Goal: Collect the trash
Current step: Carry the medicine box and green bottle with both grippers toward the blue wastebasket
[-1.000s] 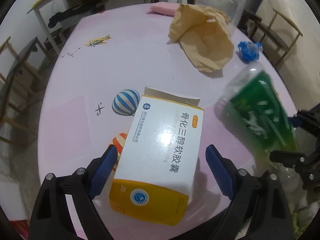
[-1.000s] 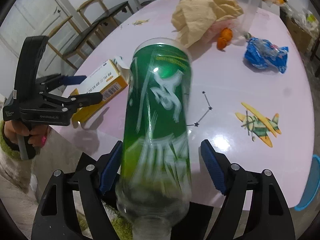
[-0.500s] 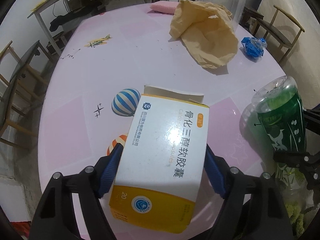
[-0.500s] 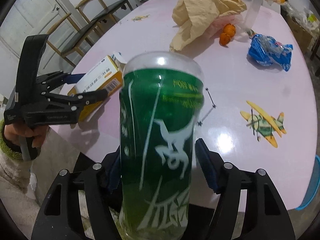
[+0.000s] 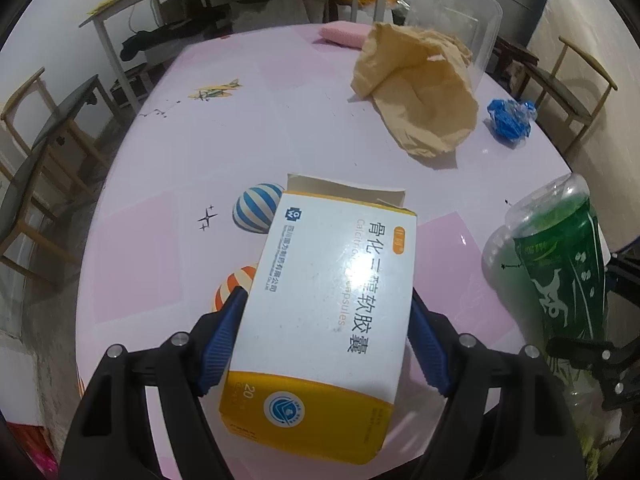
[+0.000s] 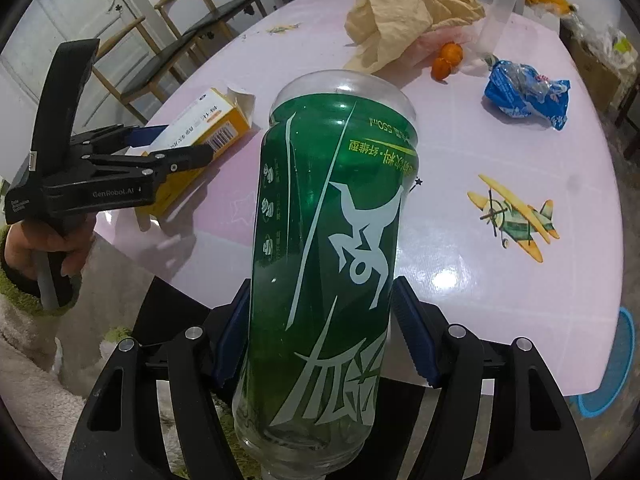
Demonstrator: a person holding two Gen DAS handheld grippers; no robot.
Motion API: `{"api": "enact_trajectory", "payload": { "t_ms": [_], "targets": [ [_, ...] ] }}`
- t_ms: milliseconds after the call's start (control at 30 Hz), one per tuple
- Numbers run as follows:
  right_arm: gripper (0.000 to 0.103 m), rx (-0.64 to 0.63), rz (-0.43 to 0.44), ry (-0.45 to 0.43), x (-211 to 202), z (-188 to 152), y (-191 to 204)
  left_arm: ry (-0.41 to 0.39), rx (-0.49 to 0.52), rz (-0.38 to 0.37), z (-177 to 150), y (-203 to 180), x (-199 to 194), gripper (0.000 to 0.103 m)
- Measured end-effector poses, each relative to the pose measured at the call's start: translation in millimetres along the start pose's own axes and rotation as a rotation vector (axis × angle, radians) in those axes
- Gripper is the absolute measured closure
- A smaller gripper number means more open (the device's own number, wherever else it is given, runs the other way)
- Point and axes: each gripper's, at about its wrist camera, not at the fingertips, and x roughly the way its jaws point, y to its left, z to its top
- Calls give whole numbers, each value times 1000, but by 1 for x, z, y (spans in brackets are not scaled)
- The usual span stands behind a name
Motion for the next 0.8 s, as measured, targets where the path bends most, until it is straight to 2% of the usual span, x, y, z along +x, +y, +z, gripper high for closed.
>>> {"api": "enact_trajectory", "payload": {
  "t_ms": [67,267,800],
  "targets": [
    [45,1,1,-4,0,-1,-1,-9,-8,3,-1,-1,-2,28],
    [46,31,18,-16,-4,-8,-6,-32,-41,7,-2,-4,-6,28],
    [48,87,67,-61,-24,-16,-23,-73,-12,42,-2,-16,-18,28]
  ]
}}
